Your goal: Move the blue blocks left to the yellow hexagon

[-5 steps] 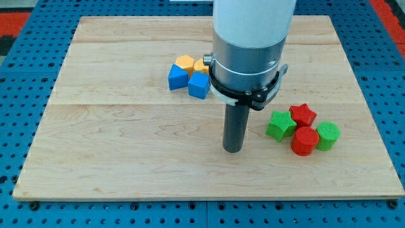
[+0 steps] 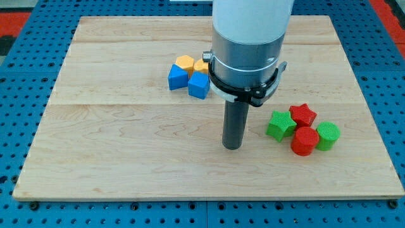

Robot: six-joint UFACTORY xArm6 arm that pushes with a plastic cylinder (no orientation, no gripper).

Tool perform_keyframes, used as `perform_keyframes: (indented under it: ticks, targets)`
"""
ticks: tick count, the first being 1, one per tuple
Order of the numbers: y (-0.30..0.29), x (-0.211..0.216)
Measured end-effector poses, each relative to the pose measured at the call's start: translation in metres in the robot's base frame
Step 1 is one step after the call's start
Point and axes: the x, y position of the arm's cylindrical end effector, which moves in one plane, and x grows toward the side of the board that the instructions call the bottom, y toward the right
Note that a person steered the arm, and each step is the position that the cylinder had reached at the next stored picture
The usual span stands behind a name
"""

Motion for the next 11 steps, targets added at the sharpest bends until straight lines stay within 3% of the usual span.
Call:
perform_keyframes:
  ticks: [4,6,7,9,11]
  targets:
    - [-0.001,-0.009]
    - [0.016,-0.072]
    - [-0.022,-0.11]
    - [-0.108,-0.144]
    - [-0.119,-0.197]
